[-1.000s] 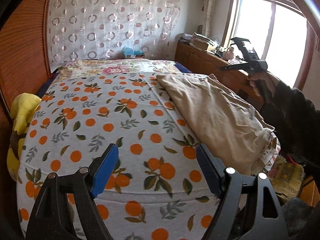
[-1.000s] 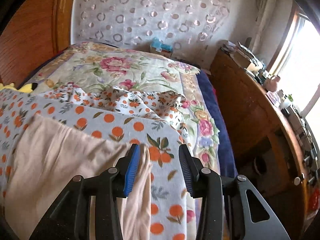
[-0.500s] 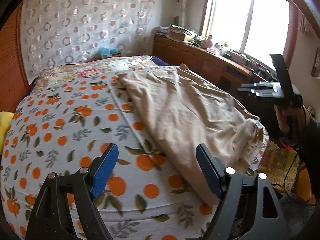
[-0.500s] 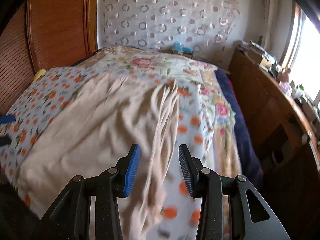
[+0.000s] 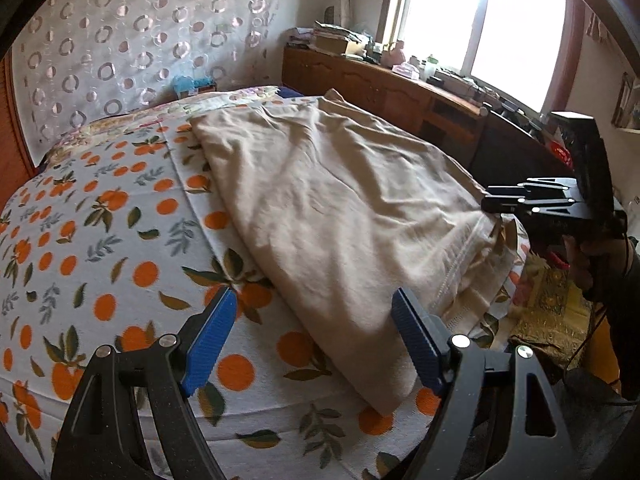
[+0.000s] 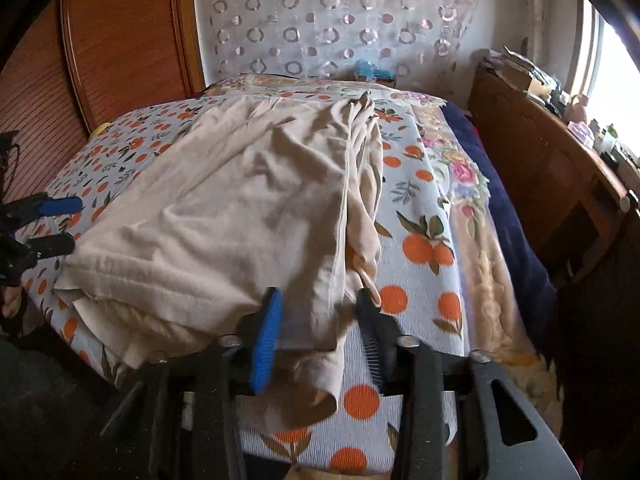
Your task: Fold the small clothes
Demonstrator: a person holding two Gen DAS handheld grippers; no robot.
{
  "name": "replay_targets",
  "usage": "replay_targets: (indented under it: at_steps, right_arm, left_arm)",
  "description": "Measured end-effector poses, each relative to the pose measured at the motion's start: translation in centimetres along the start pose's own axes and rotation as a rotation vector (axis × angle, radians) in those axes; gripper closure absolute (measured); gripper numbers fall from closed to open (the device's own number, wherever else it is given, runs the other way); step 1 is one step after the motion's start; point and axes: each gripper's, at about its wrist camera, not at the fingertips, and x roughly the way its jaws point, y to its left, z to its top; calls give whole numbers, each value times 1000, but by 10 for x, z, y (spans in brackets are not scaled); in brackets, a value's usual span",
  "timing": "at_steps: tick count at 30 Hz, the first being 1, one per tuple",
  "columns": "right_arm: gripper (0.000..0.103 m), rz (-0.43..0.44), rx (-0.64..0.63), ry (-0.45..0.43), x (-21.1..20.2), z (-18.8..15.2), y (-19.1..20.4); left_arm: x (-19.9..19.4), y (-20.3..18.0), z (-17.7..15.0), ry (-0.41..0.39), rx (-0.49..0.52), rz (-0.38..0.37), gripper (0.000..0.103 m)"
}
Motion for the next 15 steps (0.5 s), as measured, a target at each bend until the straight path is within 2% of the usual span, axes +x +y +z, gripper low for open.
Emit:
replay_targets:
  at_steps: [2, 8, 12, 15]
  right_arm:
    - [94, 19, 1, -1, -1, -1, -2]
    - [98, 18, 22, -50, -16, -15, 3]
    - [98, -13, 23, -86, -31, -27, 7]
    - [98, -18, 26, -80, -38, -38, 10]
  left_arm:
    - [1, -2, -1, 4, 1, -5, 22]
    - [3, -4, -4, 22, 0, -17, 22]
    - [3, -7, -6, 28, 5, -16, 22]
    - [2, -7, -8, 28, 2, -25, 22]
